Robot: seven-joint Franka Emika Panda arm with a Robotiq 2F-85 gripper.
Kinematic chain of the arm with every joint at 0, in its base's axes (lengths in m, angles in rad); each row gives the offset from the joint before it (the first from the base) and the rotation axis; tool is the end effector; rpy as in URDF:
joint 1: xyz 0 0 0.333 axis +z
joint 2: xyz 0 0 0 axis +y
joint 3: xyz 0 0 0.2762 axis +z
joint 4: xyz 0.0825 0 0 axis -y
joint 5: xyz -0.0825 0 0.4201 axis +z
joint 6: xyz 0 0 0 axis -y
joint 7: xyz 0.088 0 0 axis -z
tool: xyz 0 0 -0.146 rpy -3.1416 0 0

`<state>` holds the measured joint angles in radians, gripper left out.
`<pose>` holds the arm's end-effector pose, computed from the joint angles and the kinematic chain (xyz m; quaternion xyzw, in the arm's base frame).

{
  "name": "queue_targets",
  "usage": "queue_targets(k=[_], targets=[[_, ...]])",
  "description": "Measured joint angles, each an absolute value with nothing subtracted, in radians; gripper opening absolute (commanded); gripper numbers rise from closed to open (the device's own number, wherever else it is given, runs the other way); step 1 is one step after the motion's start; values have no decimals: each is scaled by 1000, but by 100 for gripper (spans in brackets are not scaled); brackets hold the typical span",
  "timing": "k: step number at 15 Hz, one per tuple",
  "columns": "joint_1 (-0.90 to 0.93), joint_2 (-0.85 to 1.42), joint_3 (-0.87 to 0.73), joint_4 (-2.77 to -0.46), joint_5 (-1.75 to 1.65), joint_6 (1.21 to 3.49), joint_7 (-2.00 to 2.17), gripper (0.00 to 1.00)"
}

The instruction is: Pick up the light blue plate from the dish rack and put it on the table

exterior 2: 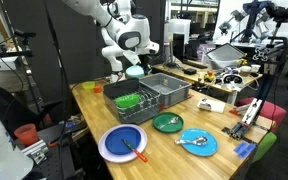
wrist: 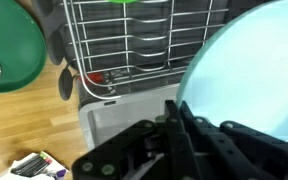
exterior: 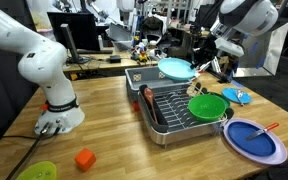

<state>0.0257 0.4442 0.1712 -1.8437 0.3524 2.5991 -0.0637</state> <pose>0.6805 0.1323 0.2252 -0.9772 0.0207 -0.1414 0.1571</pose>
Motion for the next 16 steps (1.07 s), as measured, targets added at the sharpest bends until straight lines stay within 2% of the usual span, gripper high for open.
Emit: queue_targets(k=[11, 12, 16], targets=[[9, 304, 179, -2273, 664, 3045, 62, 1], [12, 280, 182, -2307, 678, 3078, 69, 6], [15, 277, 181, -2314, 677, 3082, 69, 6]])
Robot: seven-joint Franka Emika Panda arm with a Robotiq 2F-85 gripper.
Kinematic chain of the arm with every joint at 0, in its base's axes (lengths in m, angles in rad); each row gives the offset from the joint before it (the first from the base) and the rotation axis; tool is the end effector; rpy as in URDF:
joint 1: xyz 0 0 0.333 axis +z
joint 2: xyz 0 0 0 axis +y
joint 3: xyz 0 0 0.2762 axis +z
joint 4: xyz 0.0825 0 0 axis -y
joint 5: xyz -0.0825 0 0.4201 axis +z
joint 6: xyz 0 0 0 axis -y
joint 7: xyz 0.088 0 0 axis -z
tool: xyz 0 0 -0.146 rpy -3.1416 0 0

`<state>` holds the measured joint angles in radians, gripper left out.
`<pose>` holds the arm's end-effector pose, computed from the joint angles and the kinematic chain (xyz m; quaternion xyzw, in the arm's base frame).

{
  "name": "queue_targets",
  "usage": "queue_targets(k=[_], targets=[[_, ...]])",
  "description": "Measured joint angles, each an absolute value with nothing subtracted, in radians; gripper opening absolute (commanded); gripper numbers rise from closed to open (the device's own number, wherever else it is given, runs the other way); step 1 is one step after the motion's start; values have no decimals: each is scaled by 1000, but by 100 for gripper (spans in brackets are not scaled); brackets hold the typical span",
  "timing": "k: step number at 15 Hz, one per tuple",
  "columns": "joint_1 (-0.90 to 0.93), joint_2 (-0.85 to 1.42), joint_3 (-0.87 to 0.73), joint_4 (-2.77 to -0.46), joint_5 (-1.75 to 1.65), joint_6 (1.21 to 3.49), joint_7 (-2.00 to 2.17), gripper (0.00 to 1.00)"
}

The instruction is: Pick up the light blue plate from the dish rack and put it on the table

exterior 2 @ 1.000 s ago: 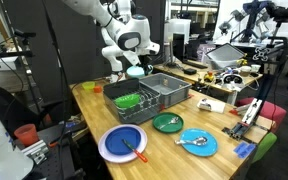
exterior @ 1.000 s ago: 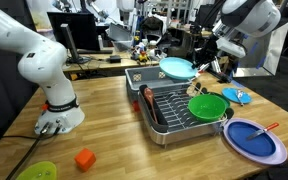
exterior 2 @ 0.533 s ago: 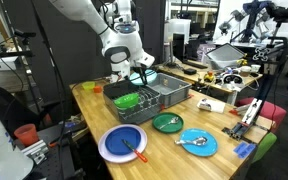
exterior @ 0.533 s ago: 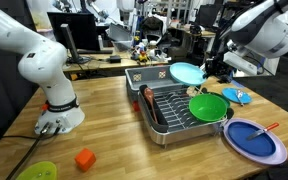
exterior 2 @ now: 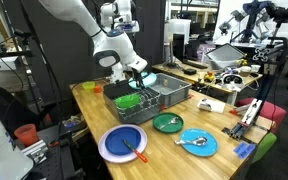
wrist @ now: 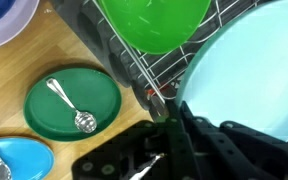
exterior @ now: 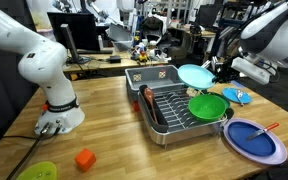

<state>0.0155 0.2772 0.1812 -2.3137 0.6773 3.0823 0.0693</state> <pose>0.5748 0.0683 0.1652 -0.9294 0.2667 -0.2057 0.1508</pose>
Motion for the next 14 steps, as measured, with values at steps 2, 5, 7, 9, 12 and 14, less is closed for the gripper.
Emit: queue_targets(k=[2, 5, 7, 9, 12, 14], targets=[[15, 278, 181, -2313, 677, 3082, 69, 6], [15, 278, 181, -2313, 677, 3082, 69, 6], [15, 278, 181, -2313, 677, 3082, 69, 1], [15, 278, 179, -2313, 677, 3082, 71, 1], [6, 278, 150, -2318, 682, 3082, 100, 1], [-12, 279, 121, -2326, 698, 3082, 120, 1]])
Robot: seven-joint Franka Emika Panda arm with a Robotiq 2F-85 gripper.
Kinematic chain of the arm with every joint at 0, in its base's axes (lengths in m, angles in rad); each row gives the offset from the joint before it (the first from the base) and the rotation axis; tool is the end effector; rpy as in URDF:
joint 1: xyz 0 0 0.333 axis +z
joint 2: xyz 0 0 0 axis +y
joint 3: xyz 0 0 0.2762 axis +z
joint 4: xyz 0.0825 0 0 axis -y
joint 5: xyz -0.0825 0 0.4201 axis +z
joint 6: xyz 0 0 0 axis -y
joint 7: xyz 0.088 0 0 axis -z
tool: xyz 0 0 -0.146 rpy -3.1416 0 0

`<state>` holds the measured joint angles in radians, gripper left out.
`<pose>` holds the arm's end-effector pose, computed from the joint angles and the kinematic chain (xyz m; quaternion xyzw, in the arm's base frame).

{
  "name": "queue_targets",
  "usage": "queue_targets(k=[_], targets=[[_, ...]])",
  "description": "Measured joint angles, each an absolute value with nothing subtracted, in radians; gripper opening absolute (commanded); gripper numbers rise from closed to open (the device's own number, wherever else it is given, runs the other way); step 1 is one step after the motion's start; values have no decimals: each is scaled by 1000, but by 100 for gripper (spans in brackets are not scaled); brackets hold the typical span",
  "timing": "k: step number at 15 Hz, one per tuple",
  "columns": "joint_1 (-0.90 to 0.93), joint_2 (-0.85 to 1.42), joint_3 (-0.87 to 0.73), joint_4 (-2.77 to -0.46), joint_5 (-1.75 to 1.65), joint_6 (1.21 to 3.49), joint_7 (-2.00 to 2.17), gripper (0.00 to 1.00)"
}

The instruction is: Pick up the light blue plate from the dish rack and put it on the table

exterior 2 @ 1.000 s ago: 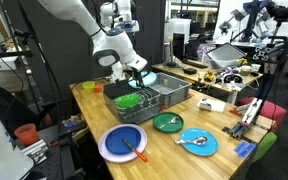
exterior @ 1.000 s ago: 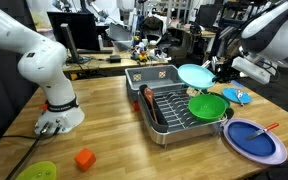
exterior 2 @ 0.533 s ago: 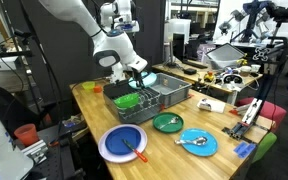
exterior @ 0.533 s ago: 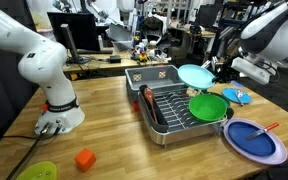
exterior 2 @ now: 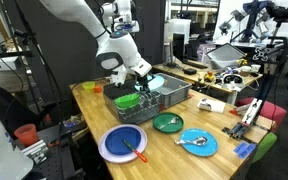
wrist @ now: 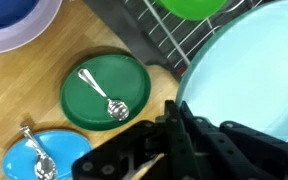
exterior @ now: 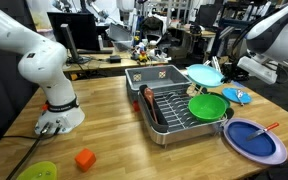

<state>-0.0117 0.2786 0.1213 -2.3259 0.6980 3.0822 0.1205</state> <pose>0.5724 0.0150 0.1580 -0.9084 0.3375 -0.2033 0.1397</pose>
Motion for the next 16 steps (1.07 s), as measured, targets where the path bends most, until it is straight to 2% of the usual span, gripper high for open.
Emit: queue_targets(k=[9, 10, 16], targets=[[-66, 289, -88, -2416, 720, 3085, 301, 1], [-67, 296, -106, -2423, 720, 3091, 332, 6], [-55, 318, -126, -2432, 720, 3136, 410, 6]])
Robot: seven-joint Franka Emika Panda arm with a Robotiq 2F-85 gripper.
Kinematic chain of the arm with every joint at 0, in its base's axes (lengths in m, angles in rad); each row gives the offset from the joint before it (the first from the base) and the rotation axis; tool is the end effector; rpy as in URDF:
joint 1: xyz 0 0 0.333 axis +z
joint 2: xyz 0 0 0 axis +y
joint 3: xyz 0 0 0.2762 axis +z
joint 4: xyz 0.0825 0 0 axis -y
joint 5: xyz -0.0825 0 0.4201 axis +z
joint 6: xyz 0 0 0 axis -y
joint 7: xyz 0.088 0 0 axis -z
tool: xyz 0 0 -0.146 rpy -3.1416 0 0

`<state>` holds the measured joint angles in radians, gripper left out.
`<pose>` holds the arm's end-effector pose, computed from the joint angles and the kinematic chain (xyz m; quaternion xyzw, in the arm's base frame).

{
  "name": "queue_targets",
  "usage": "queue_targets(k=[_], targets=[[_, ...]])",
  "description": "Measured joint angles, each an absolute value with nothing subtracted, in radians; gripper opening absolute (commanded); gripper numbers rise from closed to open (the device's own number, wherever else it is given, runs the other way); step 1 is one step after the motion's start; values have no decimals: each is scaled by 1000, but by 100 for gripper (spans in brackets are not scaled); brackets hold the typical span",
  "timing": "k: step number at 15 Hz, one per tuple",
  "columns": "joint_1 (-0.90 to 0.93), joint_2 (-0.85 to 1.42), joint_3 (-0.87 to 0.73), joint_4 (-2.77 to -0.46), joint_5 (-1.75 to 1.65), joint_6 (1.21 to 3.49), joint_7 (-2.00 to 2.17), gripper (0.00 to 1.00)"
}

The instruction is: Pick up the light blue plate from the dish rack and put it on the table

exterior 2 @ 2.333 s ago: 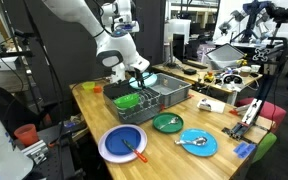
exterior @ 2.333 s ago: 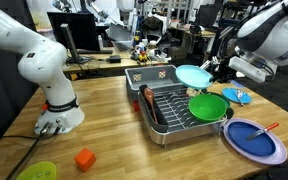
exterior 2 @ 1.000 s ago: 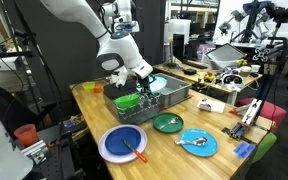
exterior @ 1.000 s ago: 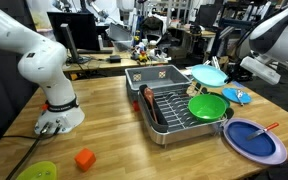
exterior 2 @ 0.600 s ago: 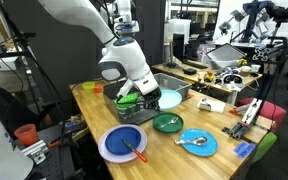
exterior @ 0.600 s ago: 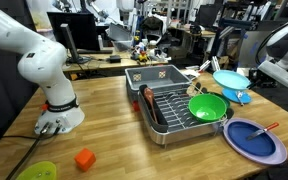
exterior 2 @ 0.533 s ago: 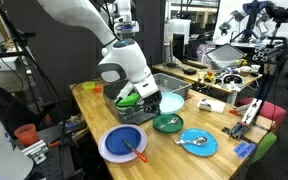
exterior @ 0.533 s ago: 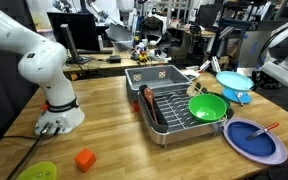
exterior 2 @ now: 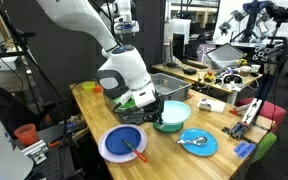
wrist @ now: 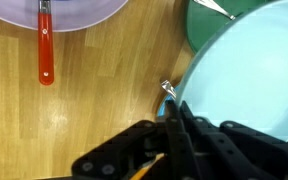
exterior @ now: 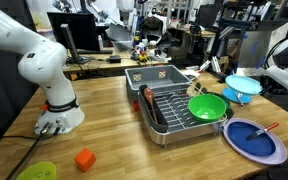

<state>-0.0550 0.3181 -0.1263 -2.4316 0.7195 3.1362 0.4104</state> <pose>0.4991 -0.1557 0.1062 -0.7819 0.5922 -0.1802 0.0734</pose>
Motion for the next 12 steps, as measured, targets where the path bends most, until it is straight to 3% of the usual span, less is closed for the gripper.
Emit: queue_targets(k=[3, 12], targets=[[-55, 318, -126, -2432, 720, 3137, 411, 1], [-139, 345, -166, -2412, 741, 3087, 441, 1]])
